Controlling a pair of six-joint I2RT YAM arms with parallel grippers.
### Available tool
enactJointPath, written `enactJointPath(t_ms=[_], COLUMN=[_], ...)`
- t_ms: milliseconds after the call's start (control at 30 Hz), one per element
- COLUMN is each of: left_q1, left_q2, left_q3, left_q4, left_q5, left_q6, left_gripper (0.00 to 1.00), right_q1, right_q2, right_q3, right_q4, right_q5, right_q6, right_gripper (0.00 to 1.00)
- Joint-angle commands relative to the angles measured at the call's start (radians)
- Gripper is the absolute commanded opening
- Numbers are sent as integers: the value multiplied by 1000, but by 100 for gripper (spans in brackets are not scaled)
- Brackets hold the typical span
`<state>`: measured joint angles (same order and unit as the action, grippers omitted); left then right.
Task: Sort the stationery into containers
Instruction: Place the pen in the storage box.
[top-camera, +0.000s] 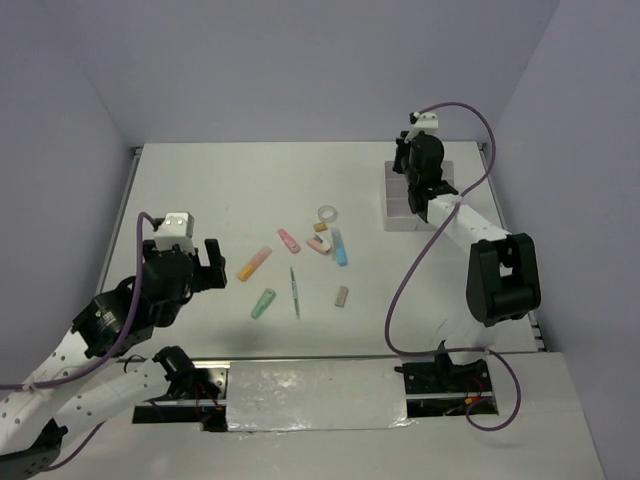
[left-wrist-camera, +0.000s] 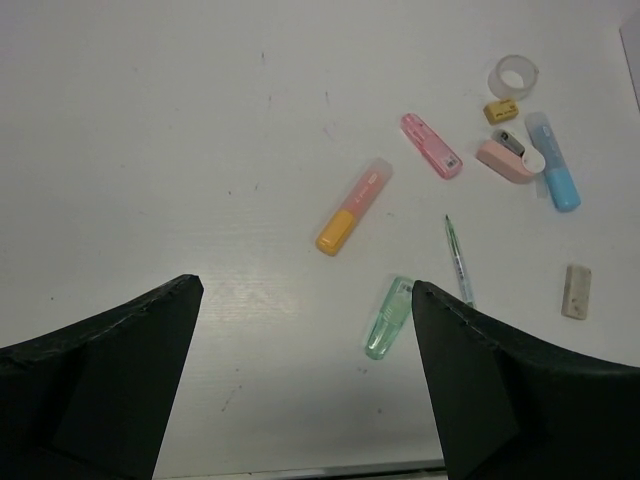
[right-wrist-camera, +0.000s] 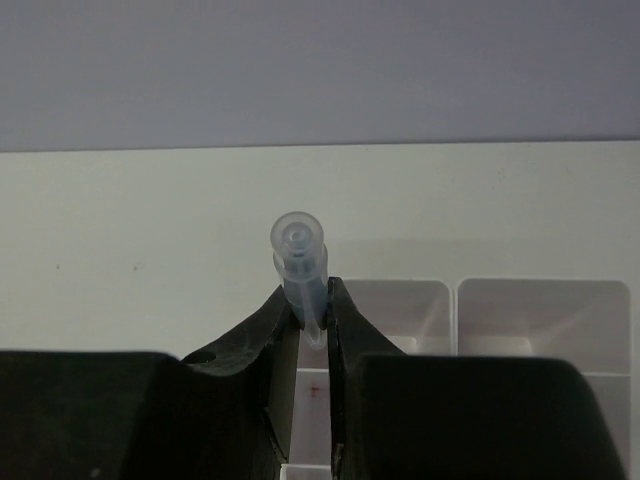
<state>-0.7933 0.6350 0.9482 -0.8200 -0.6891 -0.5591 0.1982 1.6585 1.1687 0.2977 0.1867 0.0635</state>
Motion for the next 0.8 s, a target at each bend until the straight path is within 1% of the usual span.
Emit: enactJointPath(t_ms=[0, 100, 267, 300, 433, 467, 567, 600, 633, 667, 767], left_q1=[3, 5, 5, 5, 6, 5, 6, 5, 5, 6, 5], left_q2=[15, 31, 34, 34, 34, 35, 40, 43, 45, 46, 52], left_q3=[4, 6, 1, 1, 1, 1, 0, 1, 1, 3, 6], left_q4=[50, 50, 62, 62, 64, 65, 68, 68, 67, 67, 64], left_q5=[2, 8, 26, 26, 34, 34, 40, 42, 42, 42, 42], left_q6=[33, 34, 45, 47, 50, 53, 54, 54, 54, 54, 53], left_gripper=[99, 99, 99, 99, 99, 99, 99, 99, 99, 99, 99], right_q1=[-6, -14, -19, -20, -25, -26, -26, -25, -25, -26, -26], right_q2=[23, 50, 90, 96, 98, 96, 99, 99, 98, 95, 63], right_q3=[62, 66, 71, 63, 39, 34, 29, 31, 29, 28, 22], right_q4=[87, 92, 95, 103, 116, 119, 115, 107, 106, 104, 101], right_q5=[0, -1, -4, -1, -4, -7, -3, -3, -1, -4, -10], right_q6=[-30, -28, -31, -28, -19, -21, -19, -18, -17, -17, -13], right_gripper=[0, 0, 6, 10, 18, 27, 45, 54, 58, 59, 60])
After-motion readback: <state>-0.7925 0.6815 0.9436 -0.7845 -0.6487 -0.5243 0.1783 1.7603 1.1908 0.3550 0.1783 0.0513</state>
